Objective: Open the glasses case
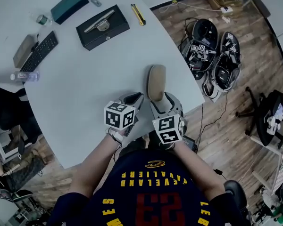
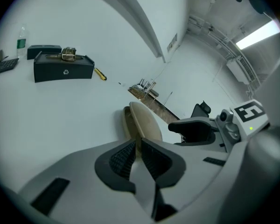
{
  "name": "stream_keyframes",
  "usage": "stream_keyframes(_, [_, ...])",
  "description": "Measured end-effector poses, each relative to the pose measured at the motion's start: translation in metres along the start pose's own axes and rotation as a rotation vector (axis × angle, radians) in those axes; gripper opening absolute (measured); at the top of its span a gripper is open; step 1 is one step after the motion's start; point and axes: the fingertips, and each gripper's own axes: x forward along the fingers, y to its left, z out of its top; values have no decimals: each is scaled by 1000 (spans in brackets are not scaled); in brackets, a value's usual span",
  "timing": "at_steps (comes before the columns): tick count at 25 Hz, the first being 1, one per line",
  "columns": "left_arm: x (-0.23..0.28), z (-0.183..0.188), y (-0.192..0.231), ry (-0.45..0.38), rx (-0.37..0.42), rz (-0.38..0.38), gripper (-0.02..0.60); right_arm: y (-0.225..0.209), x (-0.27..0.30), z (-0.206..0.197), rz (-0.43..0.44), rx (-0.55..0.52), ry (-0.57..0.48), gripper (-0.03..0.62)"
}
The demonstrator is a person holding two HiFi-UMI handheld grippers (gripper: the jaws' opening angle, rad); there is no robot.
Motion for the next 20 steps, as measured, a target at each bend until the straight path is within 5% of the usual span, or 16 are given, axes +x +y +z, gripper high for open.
stream_keyframes(5, [16,-9,13,44,-95,-2,83,1,15,-4,-35,-119,19,285])
stream_keyframes(13, [33,-15,15,55,-294,-86,93,7,27,0,-91,-317,15,287])
stream_keyframes(20, [42,-17,19,59,-350,-97,92,7,30,-2,-150,-392,20,287])
